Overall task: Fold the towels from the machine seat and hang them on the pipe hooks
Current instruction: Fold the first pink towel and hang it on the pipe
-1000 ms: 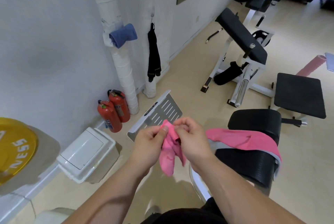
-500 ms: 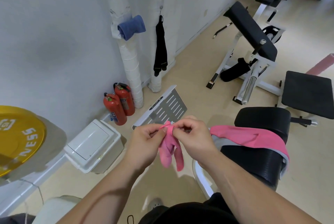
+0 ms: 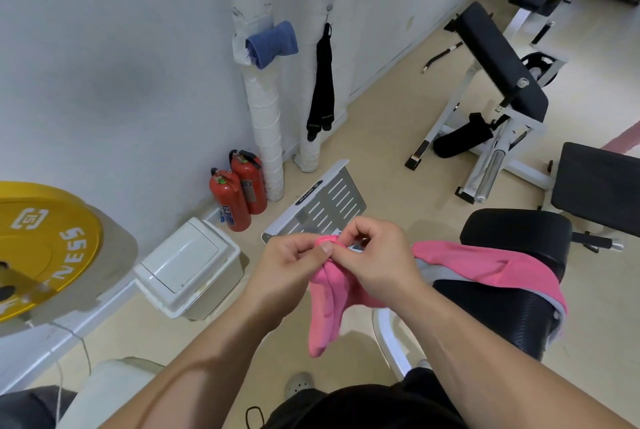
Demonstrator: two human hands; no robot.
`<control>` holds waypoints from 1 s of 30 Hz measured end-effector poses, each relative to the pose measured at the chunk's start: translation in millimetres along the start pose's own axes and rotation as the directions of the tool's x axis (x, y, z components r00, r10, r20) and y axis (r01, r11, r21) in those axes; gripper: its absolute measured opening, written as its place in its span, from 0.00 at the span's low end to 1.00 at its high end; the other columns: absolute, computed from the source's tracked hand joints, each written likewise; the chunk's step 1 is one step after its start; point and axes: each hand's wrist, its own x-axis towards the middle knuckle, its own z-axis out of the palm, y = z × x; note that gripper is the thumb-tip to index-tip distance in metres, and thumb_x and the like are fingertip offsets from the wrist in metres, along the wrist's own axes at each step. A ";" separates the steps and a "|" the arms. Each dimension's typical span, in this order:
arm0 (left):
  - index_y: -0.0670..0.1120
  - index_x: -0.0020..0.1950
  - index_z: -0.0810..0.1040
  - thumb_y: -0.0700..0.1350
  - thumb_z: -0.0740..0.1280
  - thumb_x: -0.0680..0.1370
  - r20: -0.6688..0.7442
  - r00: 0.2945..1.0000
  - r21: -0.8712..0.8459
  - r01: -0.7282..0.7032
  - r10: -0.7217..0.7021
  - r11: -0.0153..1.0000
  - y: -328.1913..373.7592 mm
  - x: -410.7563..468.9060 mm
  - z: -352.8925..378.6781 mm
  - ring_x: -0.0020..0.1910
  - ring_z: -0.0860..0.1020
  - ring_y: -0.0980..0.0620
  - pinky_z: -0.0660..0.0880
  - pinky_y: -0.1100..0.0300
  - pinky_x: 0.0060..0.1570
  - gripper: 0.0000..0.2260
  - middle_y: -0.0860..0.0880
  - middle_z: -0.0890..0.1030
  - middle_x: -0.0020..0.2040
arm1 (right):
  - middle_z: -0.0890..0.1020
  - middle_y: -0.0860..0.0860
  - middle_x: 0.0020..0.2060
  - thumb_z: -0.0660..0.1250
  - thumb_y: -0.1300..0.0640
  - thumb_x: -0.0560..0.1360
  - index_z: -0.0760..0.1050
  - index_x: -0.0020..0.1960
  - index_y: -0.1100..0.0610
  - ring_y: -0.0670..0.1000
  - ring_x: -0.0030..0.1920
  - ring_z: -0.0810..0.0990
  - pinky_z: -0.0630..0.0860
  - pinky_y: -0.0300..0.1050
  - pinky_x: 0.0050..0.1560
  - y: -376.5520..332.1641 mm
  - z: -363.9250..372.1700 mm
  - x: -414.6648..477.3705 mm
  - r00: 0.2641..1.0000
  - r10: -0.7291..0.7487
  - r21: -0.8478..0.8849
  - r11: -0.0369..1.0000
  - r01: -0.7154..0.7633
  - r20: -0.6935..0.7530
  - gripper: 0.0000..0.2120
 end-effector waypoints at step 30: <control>0.48 0.44 0.75 0.42 0.57 0.85 -0.261 0.924 0.562 -0.089 0.279 0.822 -14.7 38.7 -105.6 0.37 0.74 0.55 0.70 0.57 0.39 0.12 0.51 0.76 0.38 | 0.77 0.48 0.55 0.62 0.41 0.80 0.83 0.56 0.48 0.54 0.58 0.72 0.70 0.50 0.61 83.4 -37.8 33.3 0.902 0.076 -0.783 0.531 0.323 0.424 0.16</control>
